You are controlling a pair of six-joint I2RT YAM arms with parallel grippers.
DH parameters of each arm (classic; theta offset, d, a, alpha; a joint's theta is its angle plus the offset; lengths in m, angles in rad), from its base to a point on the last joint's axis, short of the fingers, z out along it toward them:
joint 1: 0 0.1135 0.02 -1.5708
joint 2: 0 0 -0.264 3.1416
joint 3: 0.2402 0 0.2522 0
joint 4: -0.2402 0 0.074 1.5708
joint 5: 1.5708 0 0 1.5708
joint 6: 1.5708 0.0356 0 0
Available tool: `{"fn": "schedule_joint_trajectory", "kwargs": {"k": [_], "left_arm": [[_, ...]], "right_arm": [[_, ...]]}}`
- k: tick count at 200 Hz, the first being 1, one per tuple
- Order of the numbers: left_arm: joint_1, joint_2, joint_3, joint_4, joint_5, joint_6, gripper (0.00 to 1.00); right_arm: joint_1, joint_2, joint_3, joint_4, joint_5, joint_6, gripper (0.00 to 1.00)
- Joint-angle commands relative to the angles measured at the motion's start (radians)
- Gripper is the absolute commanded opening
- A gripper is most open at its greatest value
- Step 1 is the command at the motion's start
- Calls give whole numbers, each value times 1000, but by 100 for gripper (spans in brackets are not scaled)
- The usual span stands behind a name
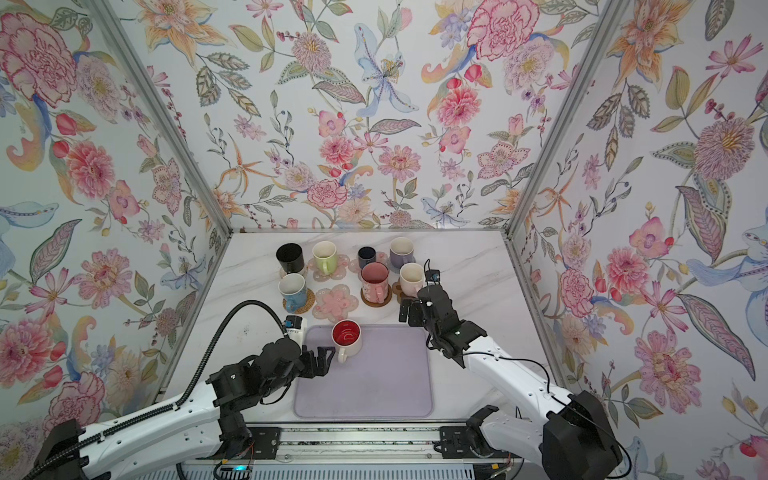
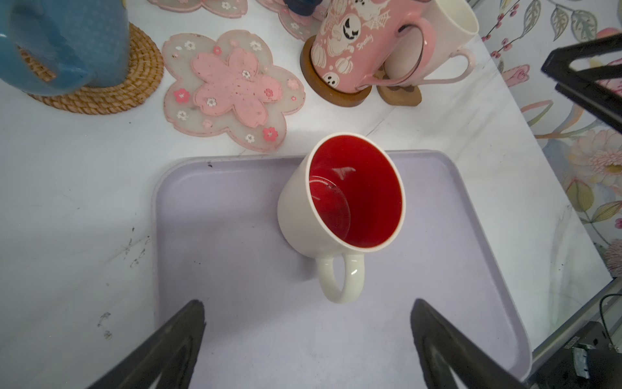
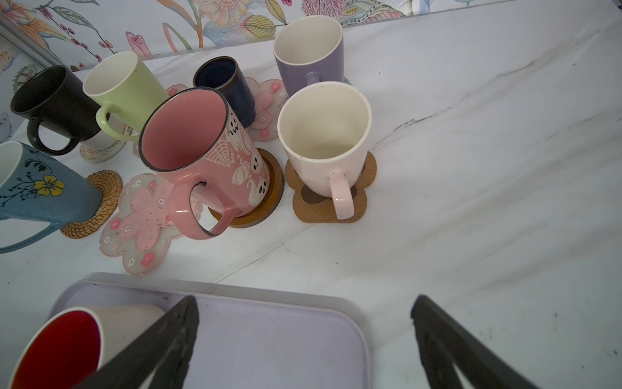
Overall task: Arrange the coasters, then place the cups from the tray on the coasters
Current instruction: 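Move the left gripper to the white red-lined mug on the tray and grasp its rim, then lift the red-lined mug with the left gripper and carry it farther away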
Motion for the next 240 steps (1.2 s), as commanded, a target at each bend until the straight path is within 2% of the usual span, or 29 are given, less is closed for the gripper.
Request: {"fn": "schedule_joint_trajectory", "kwargs": {"k": [1,39,98,143,208,240], "left_arm": [[-33,65,48,34,-19,5,97],[-61,229,94,109,-4,20,97],[-63,470,235,12,-2,39,89],[-64,557,290,-33,2,46,71],[-63,603,311,-58,-5,39,48],[-63,600,316,-75,-22,35,27]], "right_arm": [[-8,0,-10,20,-5,15,99],[-12,6,-4,19,-12,16,99],[-21,3,-12,21,-20,16,99],[-28,2,-18,22,-25,15,99],[-30,0,-27,27,-33,16,99],[-30,-8,-38,28,-33,19,99]]}}
